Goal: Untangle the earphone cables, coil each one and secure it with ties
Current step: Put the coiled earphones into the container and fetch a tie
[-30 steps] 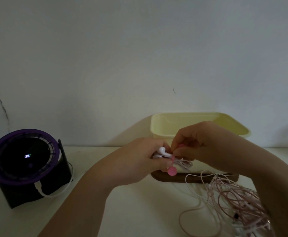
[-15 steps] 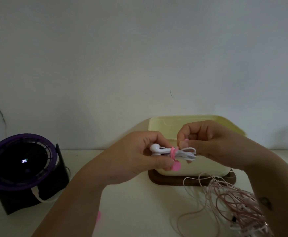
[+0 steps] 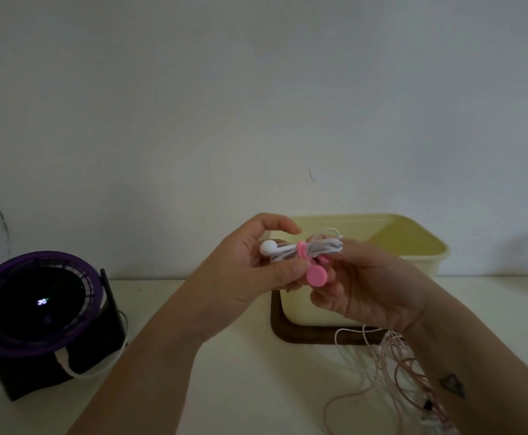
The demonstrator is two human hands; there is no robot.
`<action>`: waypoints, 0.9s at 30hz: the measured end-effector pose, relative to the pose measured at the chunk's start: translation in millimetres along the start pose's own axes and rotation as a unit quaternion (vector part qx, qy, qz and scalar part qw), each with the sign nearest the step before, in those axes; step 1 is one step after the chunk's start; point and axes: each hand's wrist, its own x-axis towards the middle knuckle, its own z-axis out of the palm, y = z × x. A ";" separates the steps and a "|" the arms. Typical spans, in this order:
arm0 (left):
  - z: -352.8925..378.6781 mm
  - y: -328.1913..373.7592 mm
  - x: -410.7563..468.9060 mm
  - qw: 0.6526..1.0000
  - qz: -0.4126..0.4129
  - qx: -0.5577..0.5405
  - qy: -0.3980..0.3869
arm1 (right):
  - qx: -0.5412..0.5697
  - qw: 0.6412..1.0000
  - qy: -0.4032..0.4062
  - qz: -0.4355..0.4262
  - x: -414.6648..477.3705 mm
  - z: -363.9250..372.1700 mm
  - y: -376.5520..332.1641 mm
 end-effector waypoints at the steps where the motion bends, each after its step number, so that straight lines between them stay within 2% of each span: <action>1: -0.3 -1.6 1.3 1.000 -0.002 -0.014 0.002 | -0.014 1.000 0.025 -0.012 -0.4 3.2 -0.8; 5: -0.4 -4.2 3.4 0.999 0.009 -0.030 0.029 | -0.031 0.994 0.099 -0.026 4.1 9.0 -0.3; 12: 4.8 -11.2 7.0 0.996 0.023 -0.059 0.068 | 0.128 0.990 0.066 0.004 8.0 6.6 3.3; 15: 5.4 -11.4 7.5 0.994 0.047 -0.026 0.096 | 0.154 0.984 0.089 0.007 7.7 14.6 3.0; 18: 6.8 -11.0 8.1 0.990 0.071 0.023 0.122 | 0.105 0.981 0.166 -0.004 8.2 21.0 2.9; 21: 5.2 -13.7 9.6 0.987 0.072 0.056 0.132 | 0.026 0.978 0.205 -0.030 7.4 23.2 3.5; 27: 0.7 -15.4 10.7 0.984 0.047 0.050 0.163 | -0.143 0.966 0.201 -0.076 4.8 18.0 0.4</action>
